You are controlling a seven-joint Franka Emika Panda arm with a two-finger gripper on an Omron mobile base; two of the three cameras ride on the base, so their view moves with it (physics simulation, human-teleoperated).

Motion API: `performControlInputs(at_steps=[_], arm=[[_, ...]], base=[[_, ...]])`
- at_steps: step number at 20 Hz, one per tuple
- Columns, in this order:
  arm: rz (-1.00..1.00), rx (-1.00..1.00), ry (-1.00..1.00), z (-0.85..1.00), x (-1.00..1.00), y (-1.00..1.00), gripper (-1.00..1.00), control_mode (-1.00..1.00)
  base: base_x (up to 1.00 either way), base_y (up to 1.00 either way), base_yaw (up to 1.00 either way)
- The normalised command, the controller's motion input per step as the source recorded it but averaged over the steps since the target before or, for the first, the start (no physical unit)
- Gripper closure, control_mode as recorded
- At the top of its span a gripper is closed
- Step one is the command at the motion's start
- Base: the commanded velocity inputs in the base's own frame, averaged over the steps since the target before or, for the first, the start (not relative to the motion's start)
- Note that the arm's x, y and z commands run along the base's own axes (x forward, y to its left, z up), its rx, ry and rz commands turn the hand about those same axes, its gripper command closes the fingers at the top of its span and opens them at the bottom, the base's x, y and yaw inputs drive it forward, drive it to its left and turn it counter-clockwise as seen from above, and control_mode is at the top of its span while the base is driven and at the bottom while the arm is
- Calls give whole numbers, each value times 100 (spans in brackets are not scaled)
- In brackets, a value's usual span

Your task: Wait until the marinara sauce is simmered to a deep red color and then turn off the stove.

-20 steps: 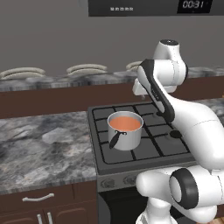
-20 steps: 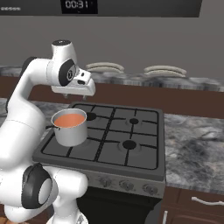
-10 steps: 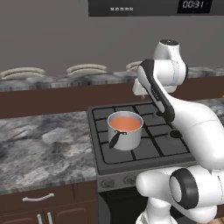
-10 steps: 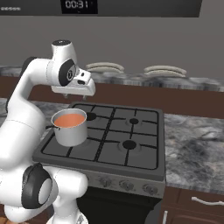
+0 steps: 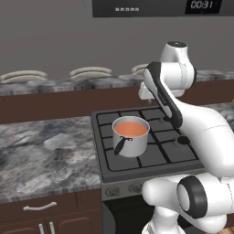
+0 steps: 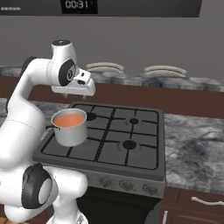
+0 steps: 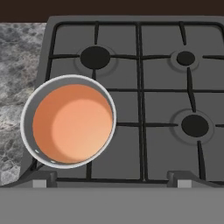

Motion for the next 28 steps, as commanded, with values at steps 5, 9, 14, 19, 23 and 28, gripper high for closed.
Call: performControlInputs(at_steps=[5, 9, 14, 19, 23, 28], arm=[[0, 0, 0, 0, 0, 0, -100, -100], [0, 0, 0, 0, 0, 0, -100, -100], [0, 0, 0, 0, 0, 0, -100, -100], [0, 0, 0, 0, 0, 0, -100, -100], [0, 0, 0, 0, 0, 0, -100, -100], [0, 0, 0, 0, 0, 0, -100, -100]], base=[[0, 0, 0], [0, 0, 0], [0, 0, 0], [0, 0, 0], [0, 0, 0], [0, 0, 0]])
